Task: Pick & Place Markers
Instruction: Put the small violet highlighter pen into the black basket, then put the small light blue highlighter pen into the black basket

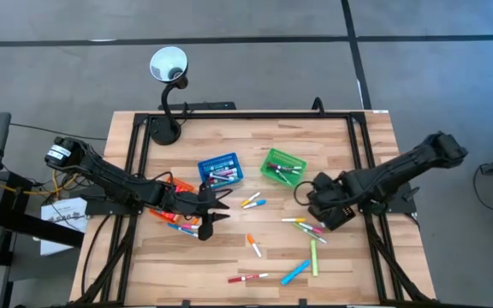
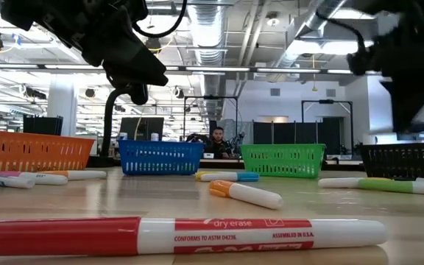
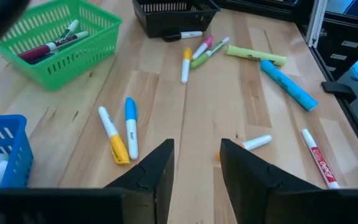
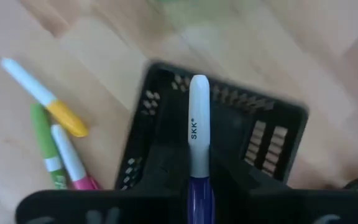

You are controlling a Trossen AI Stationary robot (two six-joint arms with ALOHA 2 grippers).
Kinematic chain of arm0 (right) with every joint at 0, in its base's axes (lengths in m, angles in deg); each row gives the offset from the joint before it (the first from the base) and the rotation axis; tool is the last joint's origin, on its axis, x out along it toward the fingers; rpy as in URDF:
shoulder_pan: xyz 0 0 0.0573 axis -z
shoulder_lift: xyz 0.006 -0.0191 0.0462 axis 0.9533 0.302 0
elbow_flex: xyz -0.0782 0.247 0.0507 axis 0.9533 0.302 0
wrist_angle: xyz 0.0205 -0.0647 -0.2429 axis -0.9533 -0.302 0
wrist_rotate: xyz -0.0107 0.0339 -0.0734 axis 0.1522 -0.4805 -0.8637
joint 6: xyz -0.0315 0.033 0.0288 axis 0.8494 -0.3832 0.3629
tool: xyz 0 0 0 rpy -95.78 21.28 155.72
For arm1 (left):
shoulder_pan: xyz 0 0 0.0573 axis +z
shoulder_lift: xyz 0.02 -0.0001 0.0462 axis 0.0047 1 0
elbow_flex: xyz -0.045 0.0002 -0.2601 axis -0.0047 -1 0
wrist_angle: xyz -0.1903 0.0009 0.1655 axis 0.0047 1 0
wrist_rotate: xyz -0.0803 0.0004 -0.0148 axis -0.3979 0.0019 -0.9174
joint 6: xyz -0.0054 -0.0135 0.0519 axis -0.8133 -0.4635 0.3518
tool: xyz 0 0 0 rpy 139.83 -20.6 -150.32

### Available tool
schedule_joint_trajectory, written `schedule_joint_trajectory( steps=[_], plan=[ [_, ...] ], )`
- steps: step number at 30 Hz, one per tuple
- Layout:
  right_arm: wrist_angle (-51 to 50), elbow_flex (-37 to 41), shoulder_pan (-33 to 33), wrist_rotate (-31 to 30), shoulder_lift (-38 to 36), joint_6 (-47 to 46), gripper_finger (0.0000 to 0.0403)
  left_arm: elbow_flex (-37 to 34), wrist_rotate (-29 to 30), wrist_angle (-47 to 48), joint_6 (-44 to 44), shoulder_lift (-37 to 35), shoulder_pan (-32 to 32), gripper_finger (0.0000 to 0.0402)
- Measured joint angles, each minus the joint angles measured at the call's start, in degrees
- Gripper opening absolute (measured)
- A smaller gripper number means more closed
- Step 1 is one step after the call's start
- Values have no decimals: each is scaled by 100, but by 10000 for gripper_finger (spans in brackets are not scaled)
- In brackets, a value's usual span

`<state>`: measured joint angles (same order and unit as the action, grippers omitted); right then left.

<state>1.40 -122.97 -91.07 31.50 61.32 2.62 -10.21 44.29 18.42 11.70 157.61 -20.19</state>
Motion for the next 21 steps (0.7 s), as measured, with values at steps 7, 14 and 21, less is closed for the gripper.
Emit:
schedule_joint_trajectory(
  steps=[7, 14, 21],
  plan=[
    [771, 724, -8, 285, -109, -386, 56, 0, 2, -2, 1, 0, -1, 126],
    [794, 724, 1, 308, -84, -211, 92, 0, 2, -2, 2, 0, -1, 126],
    [795, 662, 1, 337, -84, -190, 165, 0, 2, -2, 2, 1, -1, 126]
  ],
)
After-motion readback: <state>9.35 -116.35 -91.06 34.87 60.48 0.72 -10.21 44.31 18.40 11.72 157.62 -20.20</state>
